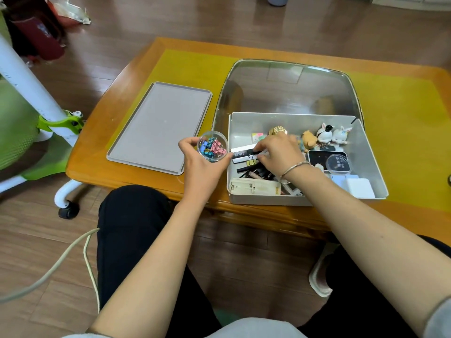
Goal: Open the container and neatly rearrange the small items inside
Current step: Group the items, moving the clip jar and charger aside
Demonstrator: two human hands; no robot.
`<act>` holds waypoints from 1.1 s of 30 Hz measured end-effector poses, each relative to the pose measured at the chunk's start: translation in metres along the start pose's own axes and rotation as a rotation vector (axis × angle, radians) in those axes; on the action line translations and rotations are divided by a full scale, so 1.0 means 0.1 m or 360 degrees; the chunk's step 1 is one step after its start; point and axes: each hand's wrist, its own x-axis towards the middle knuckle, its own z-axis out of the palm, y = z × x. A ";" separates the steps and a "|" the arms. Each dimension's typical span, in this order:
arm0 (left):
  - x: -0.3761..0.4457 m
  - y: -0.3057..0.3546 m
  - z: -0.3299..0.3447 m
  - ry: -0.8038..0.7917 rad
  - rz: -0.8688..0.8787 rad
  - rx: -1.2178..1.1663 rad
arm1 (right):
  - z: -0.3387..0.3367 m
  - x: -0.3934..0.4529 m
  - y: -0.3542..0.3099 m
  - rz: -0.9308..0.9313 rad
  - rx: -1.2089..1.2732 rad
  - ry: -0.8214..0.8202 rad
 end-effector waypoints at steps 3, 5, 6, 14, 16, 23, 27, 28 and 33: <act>-0.03 -0.03 -0.01 -0.0096 -0.0037 -0.0040 | 0.11 0.11 -0.08 -0.0044 -0.0228 -0.0071; -0.04 -0.04 -0.03 -0.0126 -0.0029 -0.0068 | 0.14 0.16 -0.11 -0.0055 -0.0289 -0.0090; -0.04 -0.03 -0.04 -0.0151 -0.0022 -0.0084 | 0.14 0.18 -0.12 -0.0071 -0.0310 -0.0099; -0.03 0.10 -0.05 -0.0257 -0.0116 -0.0277 | 0.16 0.18 -0.12 -0.0103 -0.0297 -0.0148; -0.04 0.13 -0.05 -0.0306 -0.0154 -0.0346 | 0.14 0.18 -0.14 -0.0091 -0.0292 -0.0151; -0.05 0.22 -0.03 -0.0454 -0.0518 -0.0917 | 0.13 0.17 -0.16 -0.0077 -0.0259 -0.0274; -0.03 0.26 -0.03 -0.0447 -0.0538 -0.0945 | 0.08 0.11 -0.10 -0.0012 0.0307 -0.0242; -0.02 0.27 -0.02 -0.0452 -0.0542 -0.0938 | 0.06 0.08 -0.09 0.0027 0.0516 -0.0225; -0.01 0.36 0.09 -0.0461 -0.0575 -0.0939 | -0.10 -0.09 -0.02 0.0191 0.1154 -0.0089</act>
